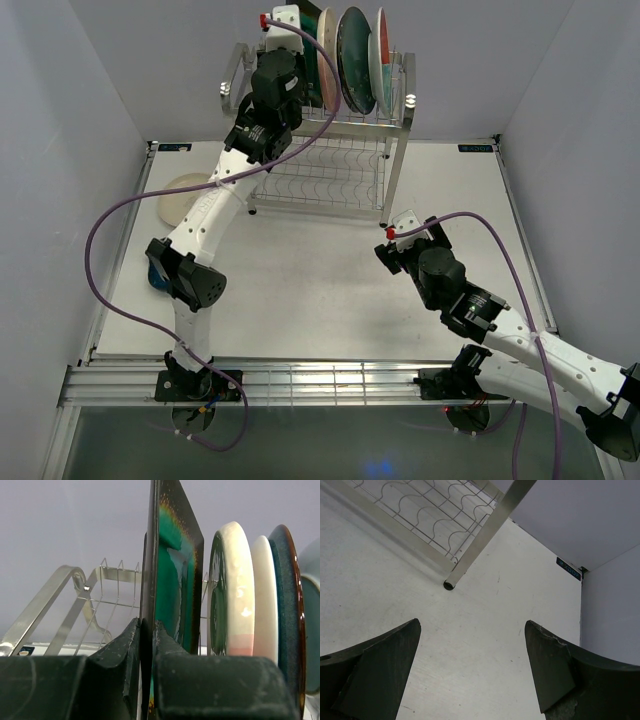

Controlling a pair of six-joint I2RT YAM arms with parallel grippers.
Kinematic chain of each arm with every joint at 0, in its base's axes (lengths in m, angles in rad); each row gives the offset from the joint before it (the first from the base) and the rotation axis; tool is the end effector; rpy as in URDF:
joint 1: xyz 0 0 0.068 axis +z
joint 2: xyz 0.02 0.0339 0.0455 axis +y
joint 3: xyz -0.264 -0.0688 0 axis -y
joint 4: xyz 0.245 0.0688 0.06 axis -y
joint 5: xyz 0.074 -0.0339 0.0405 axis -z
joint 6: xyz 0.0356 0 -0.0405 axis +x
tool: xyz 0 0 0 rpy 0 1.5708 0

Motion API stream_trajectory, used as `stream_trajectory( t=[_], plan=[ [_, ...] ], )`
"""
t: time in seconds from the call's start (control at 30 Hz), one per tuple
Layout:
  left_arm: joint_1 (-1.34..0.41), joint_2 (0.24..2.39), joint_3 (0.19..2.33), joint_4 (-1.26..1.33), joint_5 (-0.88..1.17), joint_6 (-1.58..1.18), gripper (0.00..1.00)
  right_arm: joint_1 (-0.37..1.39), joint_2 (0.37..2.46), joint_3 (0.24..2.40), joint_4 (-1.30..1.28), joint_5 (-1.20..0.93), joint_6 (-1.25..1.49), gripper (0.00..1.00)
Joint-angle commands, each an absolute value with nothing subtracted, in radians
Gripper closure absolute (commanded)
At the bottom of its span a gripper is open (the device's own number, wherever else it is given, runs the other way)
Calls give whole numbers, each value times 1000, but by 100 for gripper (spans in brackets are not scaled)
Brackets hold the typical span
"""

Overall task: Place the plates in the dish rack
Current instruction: Insert the plate into the dish rack.

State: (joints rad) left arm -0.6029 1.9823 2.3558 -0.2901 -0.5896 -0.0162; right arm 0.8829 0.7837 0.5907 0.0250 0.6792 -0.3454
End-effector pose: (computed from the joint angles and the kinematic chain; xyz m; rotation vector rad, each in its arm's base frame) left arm 0.3696 -0.2304 0.5093 -0.0383 1.5013 -0.0598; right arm 0.1349 0.1289 0.2947 -0.5430 1.6161 -0.1900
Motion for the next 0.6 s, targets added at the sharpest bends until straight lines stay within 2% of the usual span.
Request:
stream_trajectory(
  t=[0.0, 0.57],
  plan=[
    [-669, 1983, 2402, -132, -486, -34, 100, 879, 759, 586, 49, 684, -333, 10],
    [-689, 1980, 2447, -51, -518, -9, 100, 877, 752, 584, 49, 680, -330, 10]
  ],
)
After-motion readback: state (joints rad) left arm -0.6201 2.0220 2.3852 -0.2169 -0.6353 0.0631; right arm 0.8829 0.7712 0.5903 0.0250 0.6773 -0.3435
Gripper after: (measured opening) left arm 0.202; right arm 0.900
